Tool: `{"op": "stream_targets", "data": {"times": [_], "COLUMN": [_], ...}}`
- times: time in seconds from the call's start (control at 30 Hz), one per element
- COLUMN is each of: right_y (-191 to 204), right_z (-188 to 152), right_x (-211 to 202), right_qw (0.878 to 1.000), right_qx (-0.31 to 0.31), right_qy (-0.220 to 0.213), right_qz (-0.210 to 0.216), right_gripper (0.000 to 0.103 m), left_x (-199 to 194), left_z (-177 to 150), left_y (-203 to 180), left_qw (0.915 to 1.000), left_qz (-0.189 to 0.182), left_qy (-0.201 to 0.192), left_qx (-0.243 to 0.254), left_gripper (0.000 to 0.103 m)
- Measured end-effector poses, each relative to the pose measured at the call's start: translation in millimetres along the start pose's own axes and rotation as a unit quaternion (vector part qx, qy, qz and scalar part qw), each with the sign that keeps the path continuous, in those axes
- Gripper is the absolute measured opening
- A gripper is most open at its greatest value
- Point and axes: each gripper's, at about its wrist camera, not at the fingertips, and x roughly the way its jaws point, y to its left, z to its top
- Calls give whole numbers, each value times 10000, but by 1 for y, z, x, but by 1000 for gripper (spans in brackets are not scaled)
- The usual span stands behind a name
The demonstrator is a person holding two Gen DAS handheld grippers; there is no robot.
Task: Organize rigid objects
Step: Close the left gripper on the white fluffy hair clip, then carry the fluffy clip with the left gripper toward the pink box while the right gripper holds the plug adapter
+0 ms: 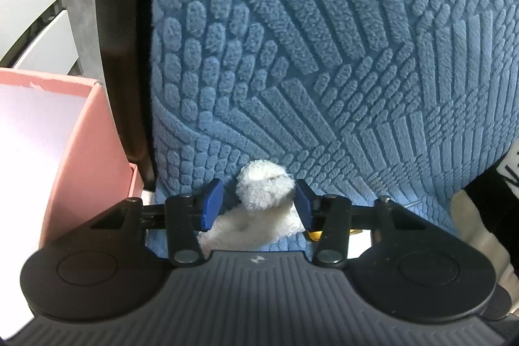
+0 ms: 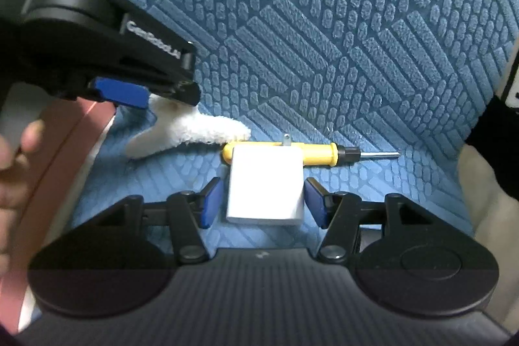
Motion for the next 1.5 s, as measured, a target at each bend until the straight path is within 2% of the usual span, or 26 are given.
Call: {"op": "stream_targets", "data": {"times": [0.07,0.13,0.2,0.3,0.43,0.47,0.5,0.53,0.67,0.8,0.97,1.1,1.33,1.5], "right_y": [0,-2,-2,1,-6,-8,-9,-11,-15,-22,-24,-22,-12,-12], "right_z": [1,2,3,2,2,2,2,2,2,-6,-18,-31,-51,-58], "right_x": [2,1,-2,-4,-4,-4,-4,-3,-5,-13,-33,-50,-78,-87], "right_qw": [10000,9997,9995,9997,9991,9988,9986,9983,9977,9975,9981,9981,9969,9954], "right_qx": [35,205,186,56,247,273,296,313,398,382,391,389,620,733], "right_qy": [50,147,207,230,355,391,430,464,531,546,432,403,427,487], "right_qz": [-27,41,134,-11,-28,-72,-120,-153,-166,-249,-190,-239,-225,-373], "right_gripper": [53,53,53,53,53,53,53,53,53,53,53,53,53,53], "left_x": [1,2,-3,0,10,12,14,16,13,-2,-29,-53,-82,-104], "left_z": [2,3,-1,-1,-7,-8,-9,-11,-18,-24,-38,-47,-61,-81], "left_y": [4,6,10,9,4,4,5,4,2,-2,1,4,0,-4], "left_qw": [9999,9998,9998,9998,9999,9999,9999,9997,9995,9988,9985,9981,9971,9972], "left_qz": [-110,-182,-171,-137,-53,-62,-76,-130,-219,-239,-365,-266,-236,-239], "left_qy": [-2,6,-67,-26,18,28,31,82,70,-48,-147,-230,-214,-199], "left_qx": [-41,-19,94,156,124,110,109,170,229,427,377,500,686,677], "left_gripper": [54,54,54,54,54,53,45,40,38,37,37,37,37,37]}}
